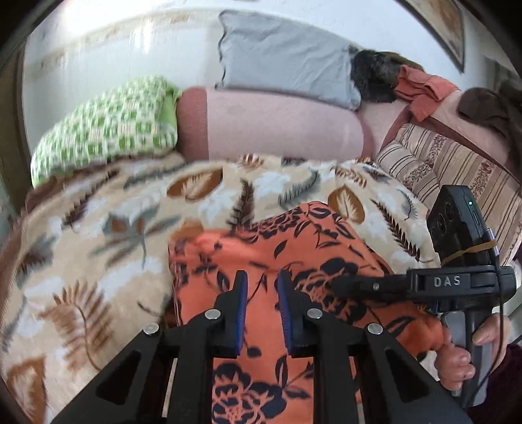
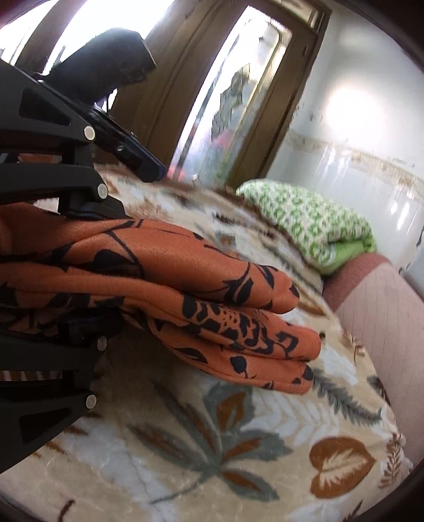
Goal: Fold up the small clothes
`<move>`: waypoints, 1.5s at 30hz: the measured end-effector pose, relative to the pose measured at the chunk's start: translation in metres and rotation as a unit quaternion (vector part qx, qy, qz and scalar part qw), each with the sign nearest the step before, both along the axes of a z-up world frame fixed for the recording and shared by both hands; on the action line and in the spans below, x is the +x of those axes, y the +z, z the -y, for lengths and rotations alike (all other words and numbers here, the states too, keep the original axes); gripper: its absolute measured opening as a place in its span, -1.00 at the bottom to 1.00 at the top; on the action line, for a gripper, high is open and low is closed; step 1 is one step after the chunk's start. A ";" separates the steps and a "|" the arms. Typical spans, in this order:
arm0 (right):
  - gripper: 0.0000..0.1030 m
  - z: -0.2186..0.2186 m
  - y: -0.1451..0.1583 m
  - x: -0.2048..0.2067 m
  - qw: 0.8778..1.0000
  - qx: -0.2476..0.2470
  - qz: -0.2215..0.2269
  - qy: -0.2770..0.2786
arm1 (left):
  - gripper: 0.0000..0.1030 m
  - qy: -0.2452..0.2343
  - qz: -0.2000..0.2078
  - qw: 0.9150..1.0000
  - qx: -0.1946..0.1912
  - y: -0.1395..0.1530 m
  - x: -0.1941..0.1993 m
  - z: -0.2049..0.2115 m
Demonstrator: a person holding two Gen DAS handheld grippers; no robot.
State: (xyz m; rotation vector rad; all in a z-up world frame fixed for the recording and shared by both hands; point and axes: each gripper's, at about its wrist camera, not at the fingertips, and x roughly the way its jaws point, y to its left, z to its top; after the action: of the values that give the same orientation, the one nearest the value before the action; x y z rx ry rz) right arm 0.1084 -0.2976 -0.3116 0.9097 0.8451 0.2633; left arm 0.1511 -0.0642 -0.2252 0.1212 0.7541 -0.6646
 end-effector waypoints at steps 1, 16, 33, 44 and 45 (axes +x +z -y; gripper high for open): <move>-0.16 0.002 -0.004 0.000 1.000 -0.004 -0.009 -0.005 | -0.63 0.002 -0.003 1.000 0.002 -0.003 0.000 -0.001; -0.17 0.019 -0.023 -0.001 0.999 -0.003 -0.039 -0.021 | -0.02 0.069 0.027 0.996 0.053 -0.014 0.014 -0.014; -0.17 0.028 -0.045 0.009 0.996 0.005 -0.089 -0.012 | 0.75 0.126 -0.112 0.986 0.013 -0.060 0.061 -0.064; -0.09 0.034 -0.064 0.015 0.993 0.027 -0.114 0.005 | 0.77 0.076 -0.209 0.971 -0.087 -0.077 0.055 -0.059; -0.08 0.034 -0.066 0.016 0.993 0.032 -0.116 0.005 | 0.77 0.067 -0.214 0.971 -0.086 -0.080 0.054 -0.052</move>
State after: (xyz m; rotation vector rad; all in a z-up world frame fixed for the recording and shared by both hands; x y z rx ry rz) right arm 0.1242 -0.3311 -0.3775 1.0078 1.0608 0.1964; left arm 0.2048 -0.0126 -0.3051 -0.2390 1.1037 -0.6300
